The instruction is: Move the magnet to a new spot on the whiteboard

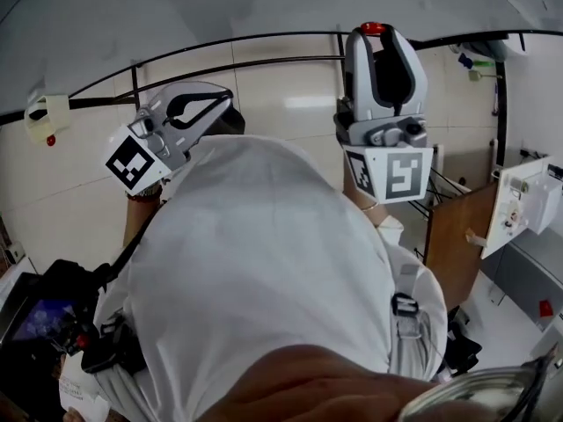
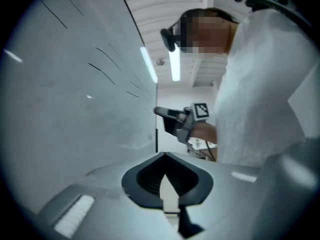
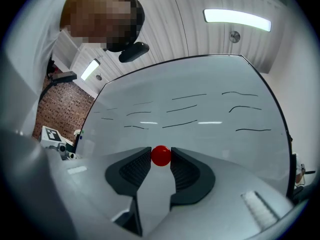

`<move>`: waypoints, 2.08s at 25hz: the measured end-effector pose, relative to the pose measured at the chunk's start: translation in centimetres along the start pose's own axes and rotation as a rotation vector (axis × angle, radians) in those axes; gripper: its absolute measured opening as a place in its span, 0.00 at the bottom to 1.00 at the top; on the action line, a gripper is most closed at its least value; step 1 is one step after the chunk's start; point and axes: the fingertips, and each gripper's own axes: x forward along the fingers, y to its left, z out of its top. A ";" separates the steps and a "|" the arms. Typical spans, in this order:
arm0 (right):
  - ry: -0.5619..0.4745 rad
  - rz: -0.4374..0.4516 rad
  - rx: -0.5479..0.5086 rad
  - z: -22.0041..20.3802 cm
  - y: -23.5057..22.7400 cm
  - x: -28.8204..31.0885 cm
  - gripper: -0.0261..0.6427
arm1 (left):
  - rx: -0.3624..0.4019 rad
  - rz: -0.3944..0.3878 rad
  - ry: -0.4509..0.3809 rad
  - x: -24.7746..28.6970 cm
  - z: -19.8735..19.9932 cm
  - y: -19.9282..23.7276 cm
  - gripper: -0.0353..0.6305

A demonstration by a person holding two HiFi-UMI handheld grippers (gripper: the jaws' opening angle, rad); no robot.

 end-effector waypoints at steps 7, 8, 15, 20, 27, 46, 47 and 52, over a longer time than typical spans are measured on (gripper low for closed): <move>0.048 -0.040 -0.031 -1.5 -0.9 7.0 0.22 | 0.011 -0.205 0.059 3.7 -1.0 3.3 0.06; 0.057 -0.046 -0.040 -1.6 -1.1 7.7 0.22 | 0.003 -0.229 0.056 3.7 -1.0 3.7 0.06; 0.078 -0.089 -0.066 -1.5 -1.8 10.2 0.22 | -0.044 -0.268 0.069 3.6 -2.2 5.6 0.06; 0.077 -0.108 -0.100 -1.5 -2.0 10.8 0.23 | -0.044 -0.306 0.106 3.8 -2.8 6.0 0.06; 0.047 -0.130 -0.087 -2.0 -2.4 10.5 0.23 | -0.051 -0.305 0.119 3.7 -3.2 6.7 0.06; 0.111 -0.022 0.018 -3.6 -2.5 1.5 0.33 | -0.099 -0.030 0.166 3.3 -3.8 2.0 0.06; 0.115 -0.008 0.027 -3.5 -2.4 0.2 0.33 | -0.109 -0.021 0.182 3.5 -4.1 0.6 0.06; 0.141 0.064 0.081 -4.9 -1.8 -6.9 0.33 | -0.167 0.000 0.190 5.2 -5.9 -6.3 0.06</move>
